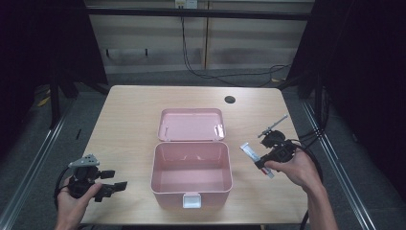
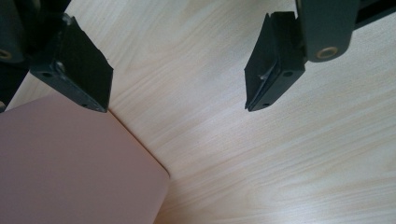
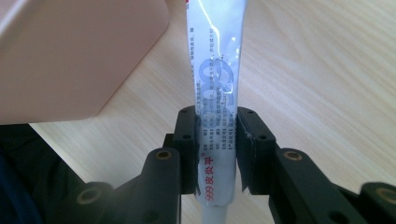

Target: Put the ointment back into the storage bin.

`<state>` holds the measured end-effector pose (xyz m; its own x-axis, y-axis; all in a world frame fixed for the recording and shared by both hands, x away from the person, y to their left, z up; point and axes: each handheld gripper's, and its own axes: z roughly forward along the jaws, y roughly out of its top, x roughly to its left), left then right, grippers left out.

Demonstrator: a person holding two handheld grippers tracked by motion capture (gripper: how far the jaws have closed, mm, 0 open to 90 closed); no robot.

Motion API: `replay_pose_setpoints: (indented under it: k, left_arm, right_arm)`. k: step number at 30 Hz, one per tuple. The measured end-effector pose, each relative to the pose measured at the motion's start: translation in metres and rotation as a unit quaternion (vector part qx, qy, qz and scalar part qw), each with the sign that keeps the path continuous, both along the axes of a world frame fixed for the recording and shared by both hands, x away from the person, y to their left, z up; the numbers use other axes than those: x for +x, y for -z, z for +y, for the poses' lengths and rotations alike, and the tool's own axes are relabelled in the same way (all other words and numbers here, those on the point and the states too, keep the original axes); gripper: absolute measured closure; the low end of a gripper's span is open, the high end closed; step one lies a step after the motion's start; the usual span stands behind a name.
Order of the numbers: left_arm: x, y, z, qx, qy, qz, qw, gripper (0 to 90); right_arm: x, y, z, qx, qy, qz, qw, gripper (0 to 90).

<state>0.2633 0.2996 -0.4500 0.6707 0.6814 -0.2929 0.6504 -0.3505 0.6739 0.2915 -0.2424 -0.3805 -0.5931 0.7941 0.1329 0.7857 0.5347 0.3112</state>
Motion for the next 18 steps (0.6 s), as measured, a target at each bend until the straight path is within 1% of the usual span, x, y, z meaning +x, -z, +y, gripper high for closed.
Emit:
replay_pose_setpoints:
  k: [2,3,4,6,7,10,11,14,17,18]
  left_arm:
    - [0.000,0.000,0.000,0.001,0.000,0.000,1.0000,23.5]
    - [0.000,0.000,0.000,0.000,0.000,0.000,1.0000,23.6]
    - [0.000,0.000,0.000,0.000,0.000,0.000,1.0000,23.5]
    - [0.000,0.000,0.000,0.001,0.000,-0.001,1.0000,23.6]
    - [0.000,0.000,0.000,0.000,-0.001,-0.001,1.0000,23.5]
    - [0.000,0.000,0.000,-0.001,-0.002,-0.001,1.0000,23.5]
    - [0.000,0.000,0.000,-0.001,-0.003,-0.001,1.0000,23.5]
    - [0.000,0.000,0.000,0.000,-0.002,-0.001,1.0000,23.5]
    - [0.000,0.000,0.000,0.000,-0.001,-0.001,1.0000,23.5]
    - [0.000,0.000,0.000,0.000,-0.001,-0.001,1.0000,23.6]
  right_arm:
    - [-0.001,-0.003,0.000,0.007,-0.003,-0.003,1.0000,71.5]
    - [-0.001,-0.004,0.000,0.007,-0.005,-0.002,1.0000,71.5]
    - [-0.002,-0.005,0.000,0.006,-0.009,-0.005,0.9999,71.5]
    - [-0.002,-0.007,0.000,0.007,-0.009,-0.005,0.9999,71.5]
    - [-0.003,-0.010,0.000,0.013,-0.019,-0.005,0.9997,71.5]
    - [-0.003,-0.013,0.001,0.010,-0.024,-0.003,0.9996,71.4]
    - [-0.004,-0.015,0.002,0.011,-0.040,-0.004,0.9991,71.5]
    - [-0.004,-0.021,0.005,0.009,-0.061,-0.003,0.9981,71.5]
    - [-0.005,-0.027,0.008,0.016,-0.078,-0.001,0.9969,71.5]
    - [-0.005,-0.029,0.009,0.016,-0.083,-0.004,0.9964,71.5]
